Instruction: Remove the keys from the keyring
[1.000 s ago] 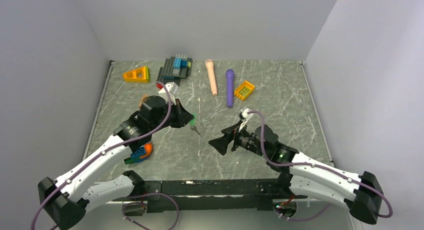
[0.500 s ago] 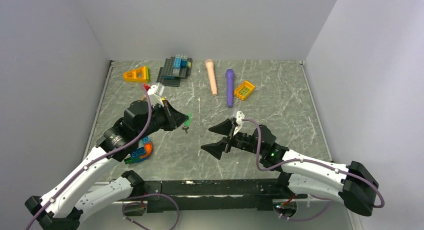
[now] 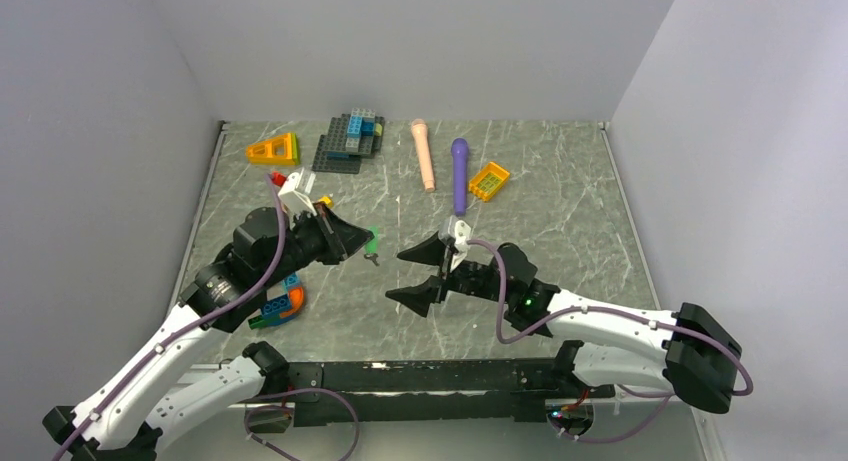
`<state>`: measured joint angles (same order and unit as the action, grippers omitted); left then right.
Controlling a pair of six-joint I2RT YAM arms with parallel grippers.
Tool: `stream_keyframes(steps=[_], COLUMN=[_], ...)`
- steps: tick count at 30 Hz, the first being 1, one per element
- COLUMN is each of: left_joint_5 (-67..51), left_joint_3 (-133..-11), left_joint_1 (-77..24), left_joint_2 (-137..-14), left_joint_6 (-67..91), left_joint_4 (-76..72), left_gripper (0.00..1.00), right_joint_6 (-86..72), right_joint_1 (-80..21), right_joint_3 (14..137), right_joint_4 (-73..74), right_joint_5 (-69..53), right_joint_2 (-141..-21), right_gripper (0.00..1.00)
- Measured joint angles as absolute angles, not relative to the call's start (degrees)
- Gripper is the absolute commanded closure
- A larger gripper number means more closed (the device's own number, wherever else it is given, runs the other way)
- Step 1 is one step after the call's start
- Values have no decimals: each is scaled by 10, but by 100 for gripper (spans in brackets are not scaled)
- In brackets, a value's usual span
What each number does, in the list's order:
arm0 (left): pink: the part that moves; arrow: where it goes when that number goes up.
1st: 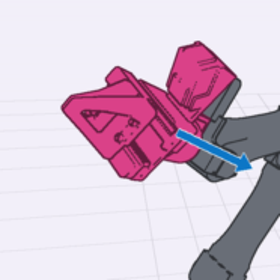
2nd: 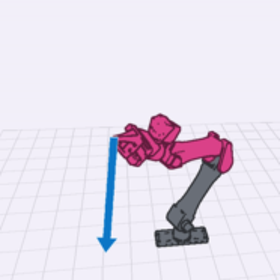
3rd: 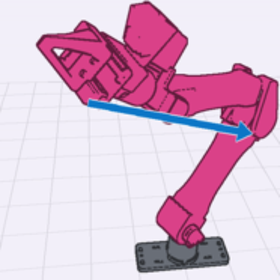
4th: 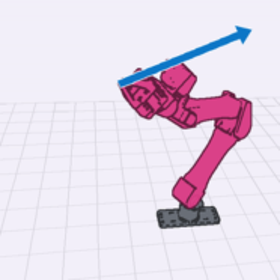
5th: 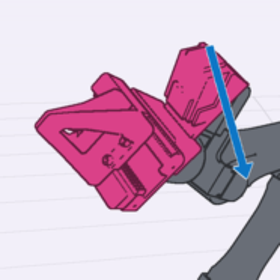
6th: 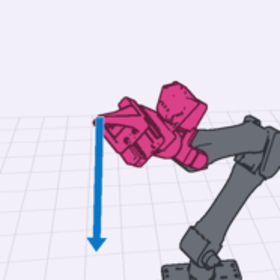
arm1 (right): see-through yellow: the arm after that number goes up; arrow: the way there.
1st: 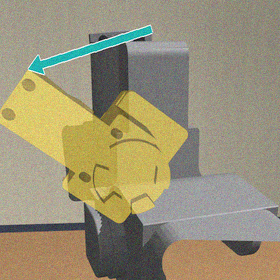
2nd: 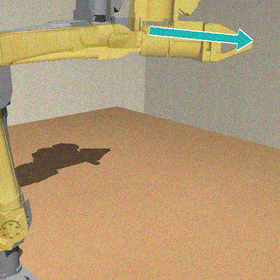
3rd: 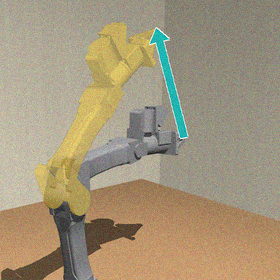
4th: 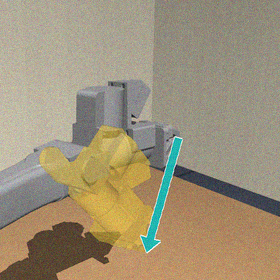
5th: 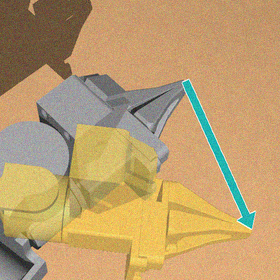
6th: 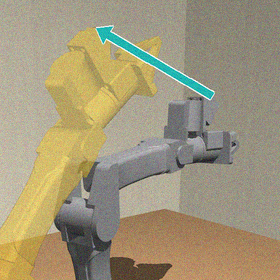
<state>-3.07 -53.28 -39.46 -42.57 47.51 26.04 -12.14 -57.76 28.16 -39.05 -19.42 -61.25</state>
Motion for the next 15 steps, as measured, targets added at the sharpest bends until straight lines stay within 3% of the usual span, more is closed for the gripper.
stream_keyframes(steps=[15], left_joint_5=[-31], left_joint_3=[-533], left_joint_1=[-395], left_joint_2=[-410], left_joint_6=[479], left_joint_4=[260], left_gripper=[100], right_joint_6=[-109], right_joint_1=[-596], right_joint_3=[315], right_joint_4=[-442], right_joint_5=[-183], right_joint_2=[-671], right_gripper=[17])
